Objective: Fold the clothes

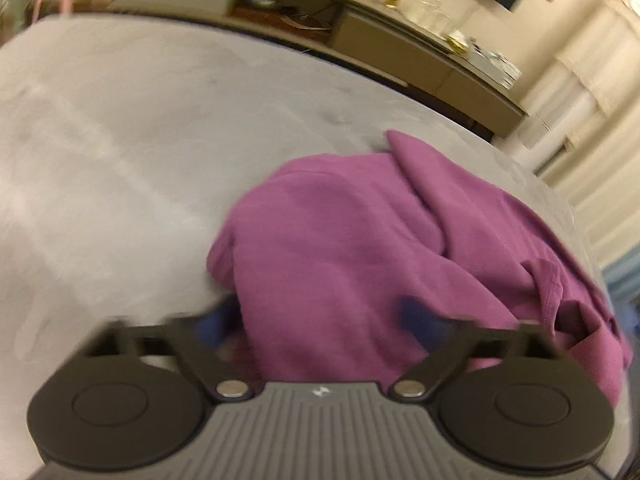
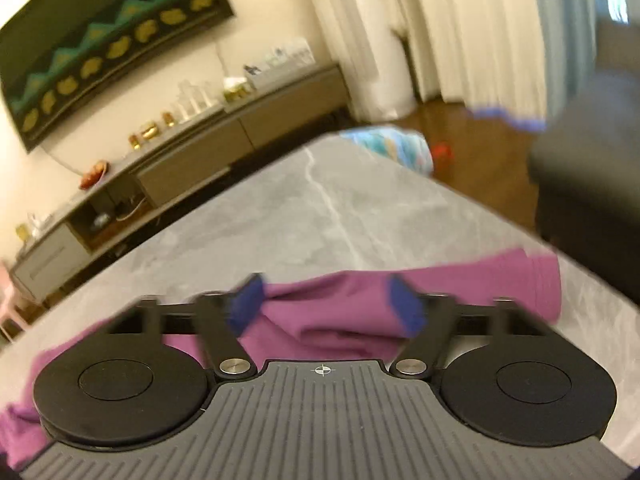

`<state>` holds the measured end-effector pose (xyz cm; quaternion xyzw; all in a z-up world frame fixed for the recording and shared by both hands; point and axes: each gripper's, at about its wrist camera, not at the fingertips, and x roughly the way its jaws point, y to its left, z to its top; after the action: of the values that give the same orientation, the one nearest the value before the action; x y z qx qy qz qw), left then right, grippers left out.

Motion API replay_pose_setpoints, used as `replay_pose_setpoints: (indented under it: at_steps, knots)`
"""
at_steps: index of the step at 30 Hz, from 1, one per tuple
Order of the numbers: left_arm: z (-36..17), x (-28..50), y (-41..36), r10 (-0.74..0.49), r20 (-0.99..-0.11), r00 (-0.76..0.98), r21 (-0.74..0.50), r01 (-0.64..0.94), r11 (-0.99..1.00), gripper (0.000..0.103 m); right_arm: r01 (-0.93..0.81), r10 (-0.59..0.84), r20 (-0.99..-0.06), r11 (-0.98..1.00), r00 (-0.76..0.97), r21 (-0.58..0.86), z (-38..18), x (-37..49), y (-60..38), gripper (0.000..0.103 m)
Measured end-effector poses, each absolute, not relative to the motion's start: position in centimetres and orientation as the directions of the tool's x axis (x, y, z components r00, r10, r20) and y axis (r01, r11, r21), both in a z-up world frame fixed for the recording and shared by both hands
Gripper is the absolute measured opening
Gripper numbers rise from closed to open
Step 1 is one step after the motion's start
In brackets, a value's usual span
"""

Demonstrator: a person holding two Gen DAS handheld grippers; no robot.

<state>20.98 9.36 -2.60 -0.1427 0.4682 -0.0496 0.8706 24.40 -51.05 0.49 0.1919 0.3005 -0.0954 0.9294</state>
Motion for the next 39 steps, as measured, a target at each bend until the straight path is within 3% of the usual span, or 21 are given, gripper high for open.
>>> replay_pose_setpoints:
  at_steps: [2, 6, 8, 10, 12, 14, 17, 21, 25, 26, 27, 28, 29, 31, 34, 36, 39]
  knots:
    - [-1.6, 21.2, 8.9, -0.194, -0.789, 0.583, -0.274, -0.051, 0.961, 0.013, 0.235, -0.013, -0.615, 0.93, 0.788, 0.281, 0.1, 24.9, -49.5, 0.07]
    - [2.4, 18.9, 11.6, -0.151, -0.666, 0.731, -0.304, -0.081, 0.949, 0.012, 0.121, 0.048, -0.597, 0.963, 0.801, 0.239, 0.1, 23.3, -46.4, 0.068]
    - [3.3, 17.8, 14.3, -0.078, -0.637, 0.767, -0.304, -0.157, 0.94, 0.013, 0.018, 0.103, -0.551, 0.978, 0.828, 0.209, 1.1, 21.7, -43.2, 0.074]
    - [2.8, 17.3, 17.0, -0.032, -0.668, 0.743, -0.285, -0.216, 0.934, 0.013, -0.085, 0.159, -0.536, 0.983, 0.829, 0.161, 1.2, 19.9, -39.8, 0.077]
    - [1.4, 16.8, 18.3, -0.062, -0.722, 0.689, -0.294, -0.224, 0.929, 0.029, -0.188, 0.214, -0.536, 0.977, 0.817, 0.104, 1.0, 17.8, -35.9, 0.077]
    - [0.5, 15.1, 18.9, -0.06, -0.749, 0.66, -0.269, -0.22, 0.938, 0.069, -0.281, 0.263, -0.53, 0.959, 0.806, 0.048, 0.3, 15.0, -32.4, 0.078]
    - [0.2, 12.4, 19.1, -0.055, -0.714, 0.698, -0.27, -0.203, 0.941, 0.094, -0.388, 0.334, -0.494, 0.922, 0.803, -0.008, -0.2, 9.7, -28.0, 0.082]
    - [-0.5, 14.1, 19.2, -0.16, -0.715, 0.681, -0.384, -0.19, 0.904, 0.094, -0.504, 0.42, -0.508, 0.863, 0.752, -0.032, -1.8, 4.9, -23.0, 0.089]
    - [-2.3, 15.5, 18.9, -0.204, -0.743, 0.637, -0.408, -0.191, 0.893, 0.094, -0.597, 0.41, -0.598, 0.788, 0.689, -0.148, -4.7, 3.2, -18.5, 0.089]
    - [-2.6, 15.8, 18.8, -0.197, -0.749, 0.633, -0.396, -0.189, 0.899, 0.094, -0.61, 0.401, -0.618, 0.775, 0.677, -0.166, -5.5, 2.9, -17.6, 0.085]
    - [-2.8, 15.8, 18.8, -0.189, -0.753, 0.631, -0.387, -0.191, 0.902, 0.094, -0.615, 0.393, -0.638, 0.771, 0.663, -0.164, -6.1, 2.8, -17.1, 0.056]
    - [-3.0, 15.7, 18.8, -0.181, -0.757, 0.628, -0.378, -0.194, 0.905, 0.094, -0.613, 0.378, -0.662, 0.774, 0.647, -0.156, -6.5, 3.0, -16.7, 0.011]
    - [-3.1, 15.7, 18.8, -0.174, -0.76, 0.626, -0.369, -0.196, 0.908, 0.094, -0.608, 0.376, -0.663, 0.779, 0.648, -0.152, -6.4, 3.3, -16.8, 0.002]
    - [-3.5, 15.6, 19.1, -0.158, -0.775, 0.612, -0.355, -0.216, 0.909, 0.093, -0.593, 0.375, -0.653, 0.792, 0.658, -0.143, -5.4, 4.0, -17.6, 0.0]
    - [-3.6, 15.4, 19.4, -0.135, -0.783, 0.608, -0.334, -0.227, 0.915, 0.091, -0.51, 0.377, -0.559, 0.855, 0.738, -0.096, -1.1, 5.8, -21.7, 0.0]
    - [-3.5, 15.3, 19.6, -0.136, -0.781, 0.61, -0.339, -0.231, 0.912, 0.091, -0.4, 0.407, -0.476, 0.908, 0.78, 0.121, 2.5, 7.7, -27.6, 0.0]
    - [-3.5, 15.4, 19.3, -0.122, -0.784, 0.608, -0.318, -0.225, 0.921, 0.091, -0.15, 0.388, -0.423, 0.856, 0.819, 0.495, 3.2, 11.0, -38.0, 0.0]
